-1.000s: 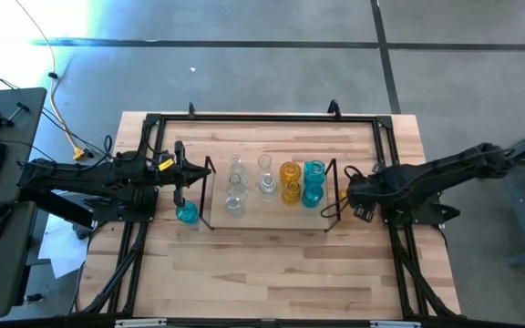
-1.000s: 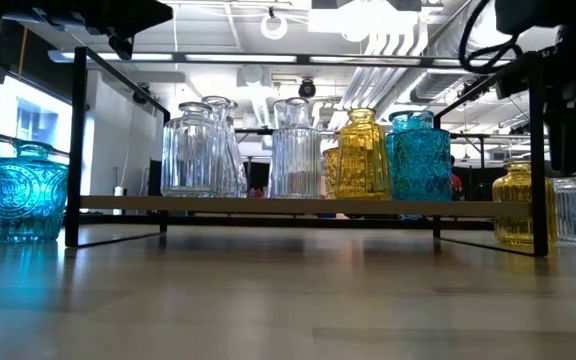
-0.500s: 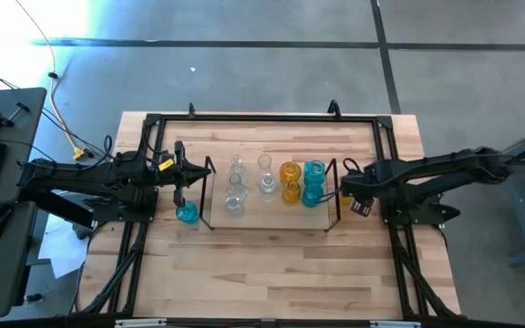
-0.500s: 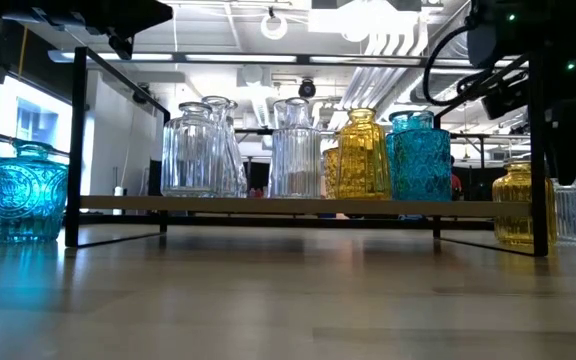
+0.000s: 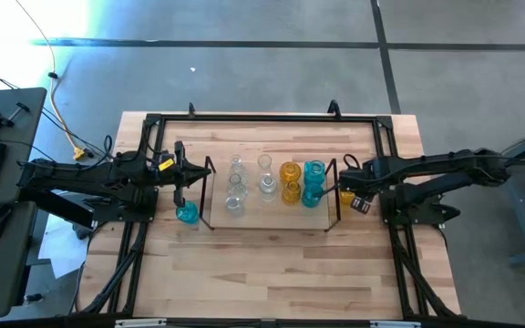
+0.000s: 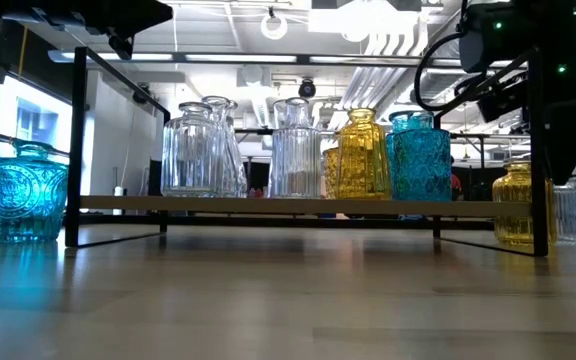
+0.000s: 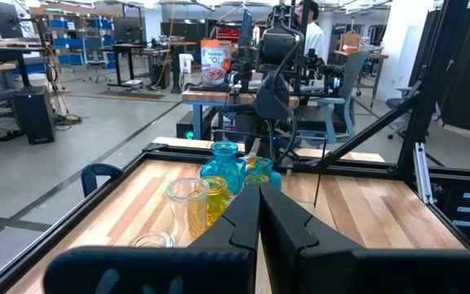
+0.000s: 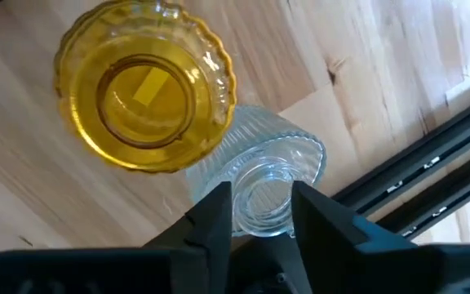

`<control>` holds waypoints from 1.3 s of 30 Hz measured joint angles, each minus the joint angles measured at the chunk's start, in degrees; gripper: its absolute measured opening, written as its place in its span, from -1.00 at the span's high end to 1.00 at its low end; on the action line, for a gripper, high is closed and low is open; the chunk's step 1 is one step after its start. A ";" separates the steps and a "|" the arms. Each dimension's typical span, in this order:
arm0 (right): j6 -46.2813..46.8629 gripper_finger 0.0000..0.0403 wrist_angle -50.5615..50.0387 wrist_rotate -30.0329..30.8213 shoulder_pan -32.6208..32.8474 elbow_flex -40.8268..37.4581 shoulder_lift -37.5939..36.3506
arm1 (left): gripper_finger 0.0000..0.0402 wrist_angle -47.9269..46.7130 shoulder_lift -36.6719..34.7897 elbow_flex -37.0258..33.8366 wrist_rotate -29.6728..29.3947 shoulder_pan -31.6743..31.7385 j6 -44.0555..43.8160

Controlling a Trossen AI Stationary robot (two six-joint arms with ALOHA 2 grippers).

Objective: Sort vases onto shelf
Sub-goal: Put the transparent vase on the shelf aligned with the other transparent vases

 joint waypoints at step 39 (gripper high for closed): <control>1.53 0.97 -1.43 -2.87 -1.35 2.93 0.07 | 1.00 0.09 0.00 0.02 0.03 -0.04 -0.03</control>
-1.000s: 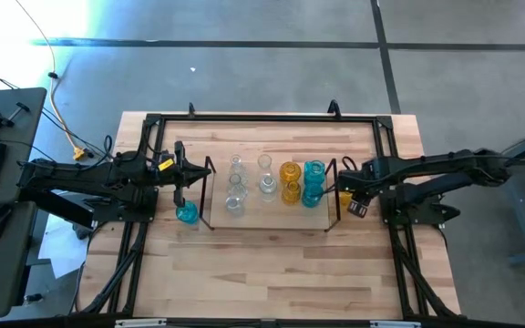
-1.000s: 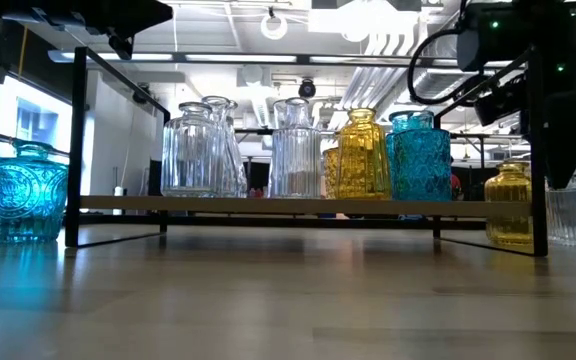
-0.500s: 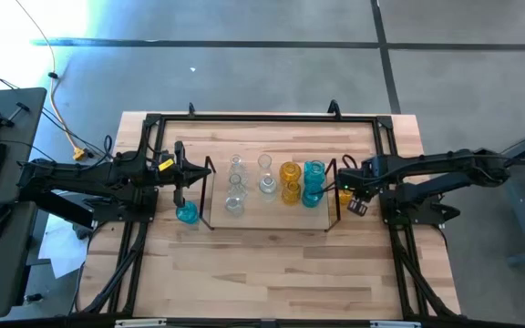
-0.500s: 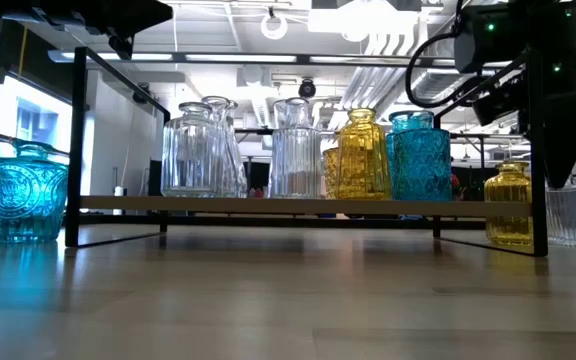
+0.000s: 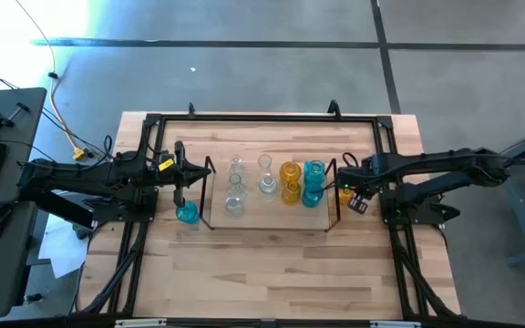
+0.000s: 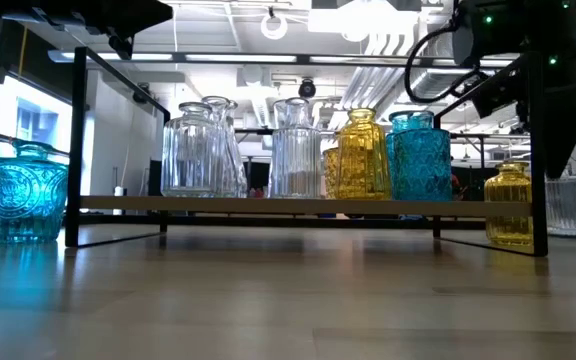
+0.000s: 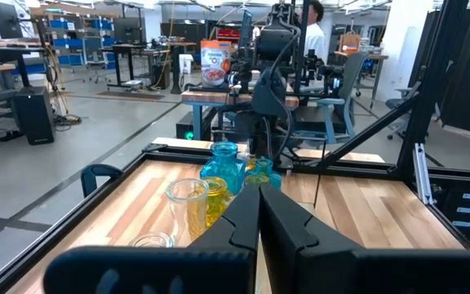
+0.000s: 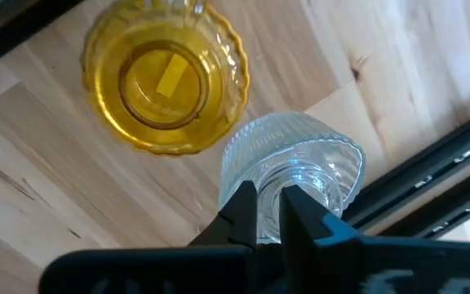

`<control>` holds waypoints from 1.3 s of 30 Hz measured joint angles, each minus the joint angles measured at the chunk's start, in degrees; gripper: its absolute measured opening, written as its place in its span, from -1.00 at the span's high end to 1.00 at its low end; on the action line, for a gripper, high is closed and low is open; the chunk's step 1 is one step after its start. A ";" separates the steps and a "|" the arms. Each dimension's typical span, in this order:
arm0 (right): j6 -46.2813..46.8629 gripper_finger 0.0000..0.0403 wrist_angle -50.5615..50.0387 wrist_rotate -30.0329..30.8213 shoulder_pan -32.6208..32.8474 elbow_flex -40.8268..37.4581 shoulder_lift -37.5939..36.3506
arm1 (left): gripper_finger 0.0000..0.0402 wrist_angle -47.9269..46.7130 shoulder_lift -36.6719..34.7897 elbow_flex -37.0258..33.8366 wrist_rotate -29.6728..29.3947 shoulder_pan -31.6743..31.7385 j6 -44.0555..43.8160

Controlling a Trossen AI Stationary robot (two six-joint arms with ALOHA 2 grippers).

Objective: Sort vases onto shelf
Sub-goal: Put the transparent vase on the shelf aligned with the other transparent vases

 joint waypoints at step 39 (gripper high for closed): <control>15.87 0.99 -18.17 9.73 16.24 32.49 0.02 | 1.00 -0.04 0.00 0.02 0.30 0.02 0.50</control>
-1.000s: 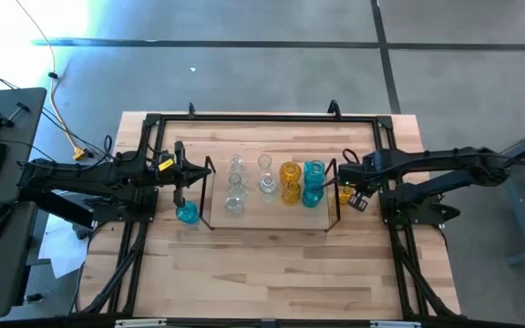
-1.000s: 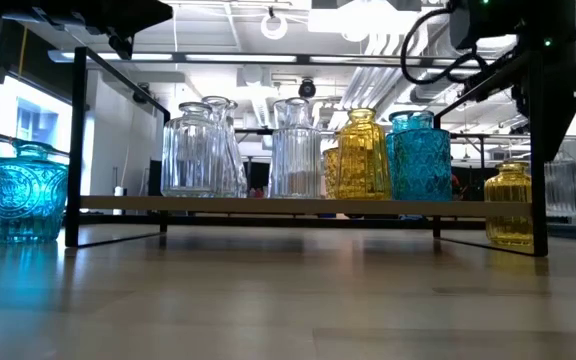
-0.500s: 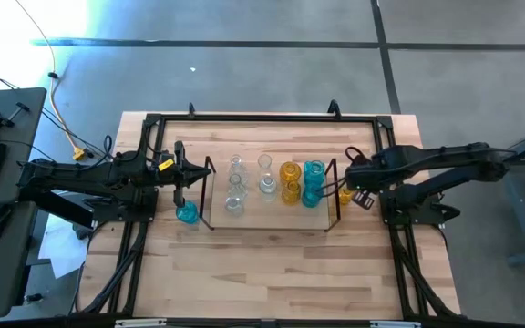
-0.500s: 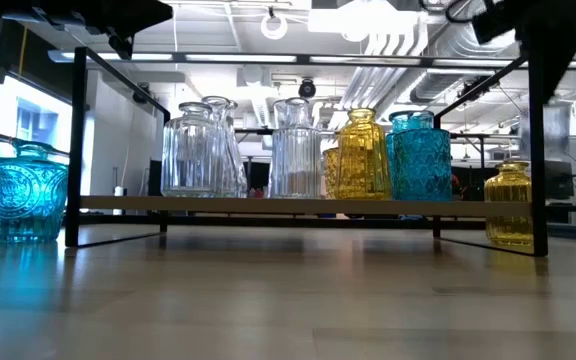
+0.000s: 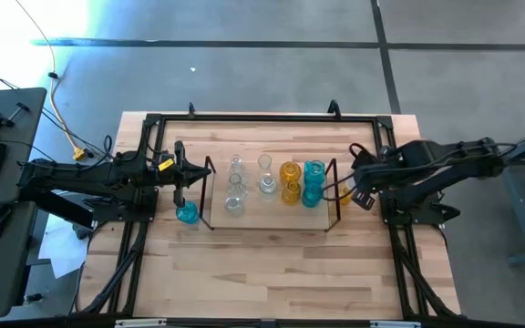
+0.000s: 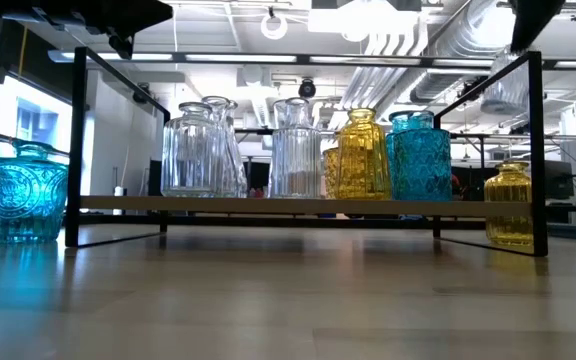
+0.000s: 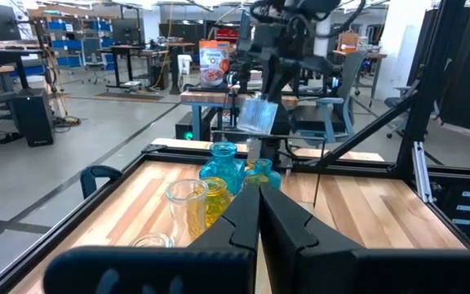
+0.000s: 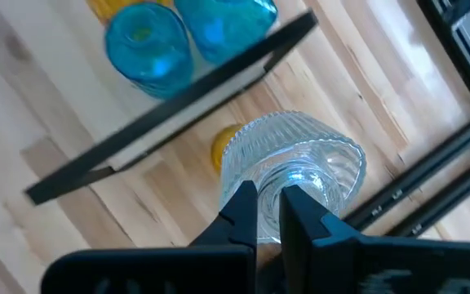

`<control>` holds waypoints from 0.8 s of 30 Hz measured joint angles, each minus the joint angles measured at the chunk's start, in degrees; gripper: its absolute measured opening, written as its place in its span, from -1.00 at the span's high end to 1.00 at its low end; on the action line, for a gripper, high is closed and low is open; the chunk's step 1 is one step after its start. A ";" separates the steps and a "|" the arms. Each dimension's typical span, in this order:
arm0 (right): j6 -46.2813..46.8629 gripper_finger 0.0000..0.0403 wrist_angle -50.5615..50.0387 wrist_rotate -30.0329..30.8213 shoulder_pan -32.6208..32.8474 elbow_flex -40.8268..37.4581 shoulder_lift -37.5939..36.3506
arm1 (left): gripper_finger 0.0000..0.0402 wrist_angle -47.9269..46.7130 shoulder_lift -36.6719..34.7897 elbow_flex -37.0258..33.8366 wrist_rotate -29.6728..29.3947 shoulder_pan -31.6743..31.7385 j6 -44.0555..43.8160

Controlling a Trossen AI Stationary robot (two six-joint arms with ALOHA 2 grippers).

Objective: Sort vases onto shelf
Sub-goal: Put the transparent vase on the shelf aligned with the other transparent vases

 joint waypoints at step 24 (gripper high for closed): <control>-25.00 0.99 3.01 8.63 7.84 21.80 13.51 | 1.00 -0.03 0.00 0.00 -0.02 0.00 0.02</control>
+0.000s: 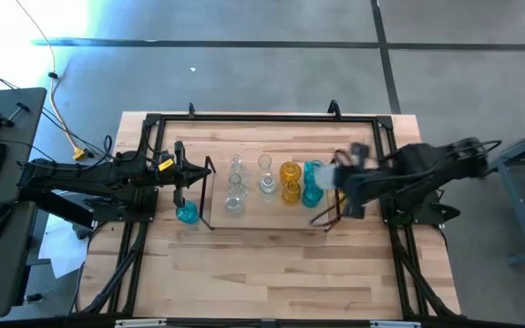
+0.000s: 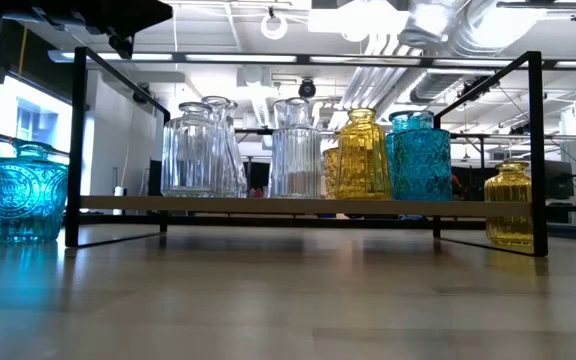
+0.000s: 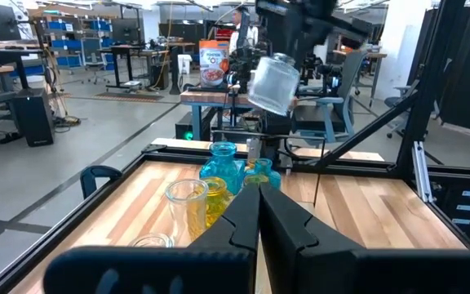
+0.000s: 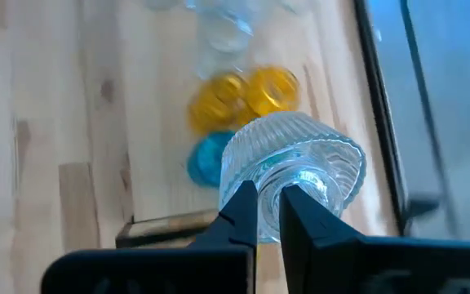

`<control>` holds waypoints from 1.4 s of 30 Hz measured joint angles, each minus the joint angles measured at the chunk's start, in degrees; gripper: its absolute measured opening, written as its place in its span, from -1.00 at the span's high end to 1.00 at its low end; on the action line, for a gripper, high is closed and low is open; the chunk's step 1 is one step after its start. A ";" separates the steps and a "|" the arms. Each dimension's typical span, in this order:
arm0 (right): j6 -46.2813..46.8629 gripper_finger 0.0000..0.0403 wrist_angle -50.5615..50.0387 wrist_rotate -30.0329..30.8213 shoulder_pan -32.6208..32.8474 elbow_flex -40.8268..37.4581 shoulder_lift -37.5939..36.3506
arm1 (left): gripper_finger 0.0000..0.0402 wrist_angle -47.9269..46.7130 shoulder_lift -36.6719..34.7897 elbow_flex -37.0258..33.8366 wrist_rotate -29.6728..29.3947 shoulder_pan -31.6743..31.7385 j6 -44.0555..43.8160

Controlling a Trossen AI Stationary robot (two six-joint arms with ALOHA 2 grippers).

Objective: Sort vases onto shelf
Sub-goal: Put the transparent vase on the shelf aligned with the other transparent vases

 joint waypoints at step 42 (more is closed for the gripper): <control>-71.68 0.99 10.24 -15.53 -8.04 19.87 43.12 | 1.00 -2.25 0.02 0.00 3.04 0.00 0.48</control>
